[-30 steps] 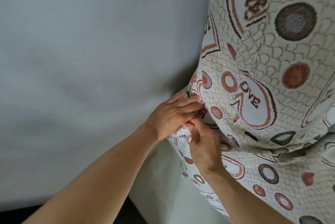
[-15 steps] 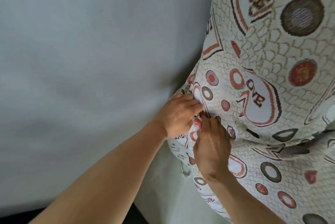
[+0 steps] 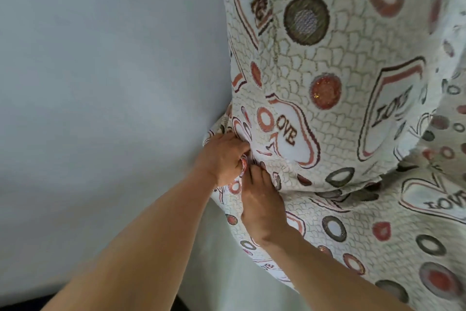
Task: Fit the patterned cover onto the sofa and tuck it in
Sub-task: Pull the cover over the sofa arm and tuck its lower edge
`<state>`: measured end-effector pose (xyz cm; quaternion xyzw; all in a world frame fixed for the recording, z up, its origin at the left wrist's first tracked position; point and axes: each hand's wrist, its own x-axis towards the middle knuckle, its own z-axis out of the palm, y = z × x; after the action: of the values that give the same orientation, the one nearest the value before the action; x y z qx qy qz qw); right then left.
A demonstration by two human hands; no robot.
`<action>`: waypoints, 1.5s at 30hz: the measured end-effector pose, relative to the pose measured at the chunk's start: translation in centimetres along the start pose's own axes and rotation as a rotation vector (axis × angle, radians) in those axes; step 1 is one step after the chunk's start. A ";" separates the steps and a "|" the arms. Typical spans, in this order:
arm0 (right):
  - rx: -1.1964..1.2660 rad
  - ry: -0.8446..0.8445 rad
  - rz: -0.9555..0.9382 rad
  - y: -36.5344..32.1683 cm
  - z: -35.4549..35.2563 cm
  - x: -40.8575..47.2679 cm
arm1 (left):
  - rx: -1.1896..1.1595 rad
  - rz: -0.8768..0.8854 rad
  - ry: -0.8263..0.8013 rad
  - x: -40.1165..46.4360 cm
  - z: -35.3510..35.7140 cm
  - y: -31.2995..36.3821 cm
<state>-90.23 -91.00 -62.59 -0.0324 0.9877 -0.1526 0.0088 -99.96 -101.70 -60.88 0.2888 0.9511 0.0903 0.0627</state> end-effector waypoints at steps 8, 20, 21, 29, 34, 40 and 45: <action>-0.088 -0.084 -0.303 5.4 -4.2 -5.4 | 0.121 -0.100 -0.090 -2.7 1.5 5.3; -0.338 0.080 -0.302 14.9 -11.5 -9.5 | -0.242 -0.209 0.385 -8.8 5.4 19.1; -0.353 0.078 -0.257 15.1 -11.6 -9.4 | -0.234 -0.195 0.425 -8.4 5.5 19.9; -0.340 -0.218 -0.177 15.1 -11.4 -9.0 | 0.046 -0.336 0.470 -5.7 7.4 22.9; -0.290 -0.295 -0.333 15.1 -12.0 -10.8 | 0.062 -0.374 0.187 -4.5 7.4 23.6; -0.263 -0.252 -0.354 17.9 -11.0 -9.8 | -0.041 -0.350 0.098 -4.0 5.5 22.1; -0.205 -0.430 -0.264 17.7 -9.6 -7.7 | -0.010 -0.370 0.078 -3.6 5.9 22.2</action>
<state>-83.93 -70.78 -58.69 -0.1933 0.9607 -0.0413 0.1948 -83.99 -84.78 -61.76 0.1047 0.9892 0.0932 0.0426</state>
